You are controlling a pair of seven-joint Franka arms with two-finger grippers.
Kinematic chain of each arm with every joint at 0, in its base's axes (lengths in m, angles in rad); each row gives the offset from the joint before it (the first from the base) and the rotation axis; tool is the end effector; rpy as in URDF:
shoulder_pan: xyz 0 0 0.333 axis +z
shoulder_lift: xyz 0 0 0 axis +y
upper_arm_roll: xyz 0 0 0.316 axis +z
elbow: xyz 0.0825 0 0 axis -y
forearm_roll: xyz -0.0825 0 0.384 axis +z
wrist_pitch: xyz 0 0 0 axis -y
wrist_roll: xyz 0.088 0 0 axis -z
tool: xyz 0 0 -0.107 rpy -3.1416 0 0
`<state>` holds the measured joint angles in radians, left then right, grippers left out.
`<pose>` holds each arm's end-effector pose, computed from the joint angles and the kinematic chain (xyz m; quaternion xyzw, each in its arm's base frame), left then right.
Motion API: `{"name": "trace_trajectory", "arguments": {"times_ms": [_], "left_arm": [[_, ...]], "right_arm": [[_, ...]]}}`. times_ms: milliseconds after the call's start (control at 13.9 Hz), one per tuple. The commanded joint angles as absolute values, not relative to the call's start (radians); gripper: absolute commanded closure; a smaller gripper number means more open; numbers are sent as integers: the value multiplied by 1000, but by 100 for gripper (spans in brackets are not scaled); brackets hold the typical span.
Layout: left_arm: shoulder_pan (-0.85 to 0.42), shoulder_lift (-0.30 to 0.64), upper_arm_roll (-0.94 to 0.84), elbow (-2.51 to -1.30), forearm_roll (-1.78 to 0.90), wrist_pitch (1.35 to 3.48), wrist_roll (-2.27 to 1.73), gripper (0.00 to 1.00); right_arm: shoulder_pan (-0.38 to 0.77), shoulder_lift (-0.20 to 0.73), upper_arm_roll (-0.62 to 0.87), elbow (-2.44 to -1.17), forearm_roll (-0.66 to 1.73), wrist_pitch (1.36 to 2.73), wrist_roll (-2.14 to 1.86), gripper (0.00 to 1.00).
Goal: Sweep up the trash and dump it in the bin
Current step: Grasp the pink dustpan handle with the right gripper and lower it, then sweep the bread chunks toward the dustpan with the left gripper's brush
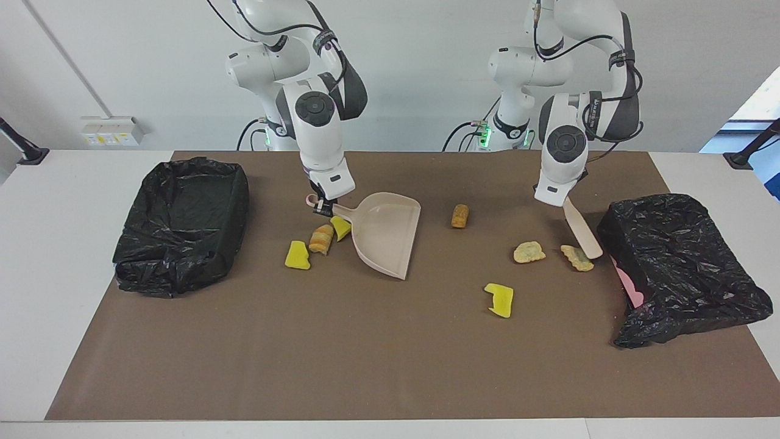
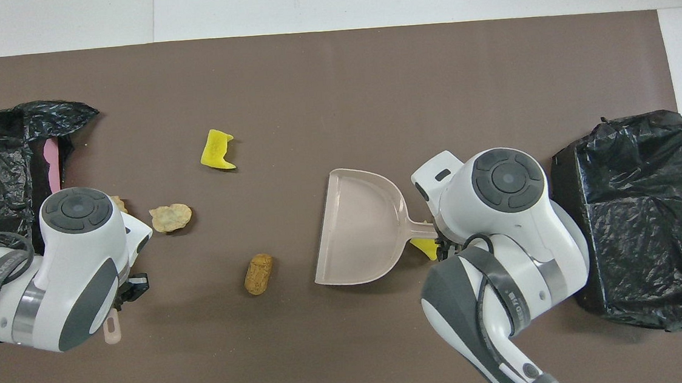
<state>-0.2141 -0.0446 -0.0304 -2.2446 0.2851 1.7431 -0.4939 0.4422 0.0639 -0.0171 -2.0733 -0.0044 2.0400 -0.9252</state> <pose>0.4537 -0.0870 0.3612 -0.9634 -0.0651 0.1617 0.2035 0.4993 0.2259 0.3916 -0.7790 -0.6251 0.0477 0.0096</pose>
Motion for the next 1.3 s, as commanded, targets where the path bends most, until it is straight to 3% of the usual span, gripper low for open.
{"name": "trace_trajectory", "arguments": {"times_ms": [0,289,938,1154,1226], "left_arm": [[-270,-78,-21,-2276,224,1776,-437,100],[-346,-77,-21,-2278,121,1853,-328,100],[-518,-80,-21,-2279,12,1922,-281,100],[-528,-77,-21,-2275,11,1947,-285,100],[-528,-74,-20,-2275,11,1971,-282,100]], "right_arm": [[497,80,-14,-2129,-56,2149,-947,100],[492,77,-14,-2209,-61,2240,-939,100],[482,80,-15,-2203,-61,2217,-904,100],[495,106,-14,-2024,-150,1926,-778,100],[495,109,-14,-1994,-159,1884,-755,100]]}}
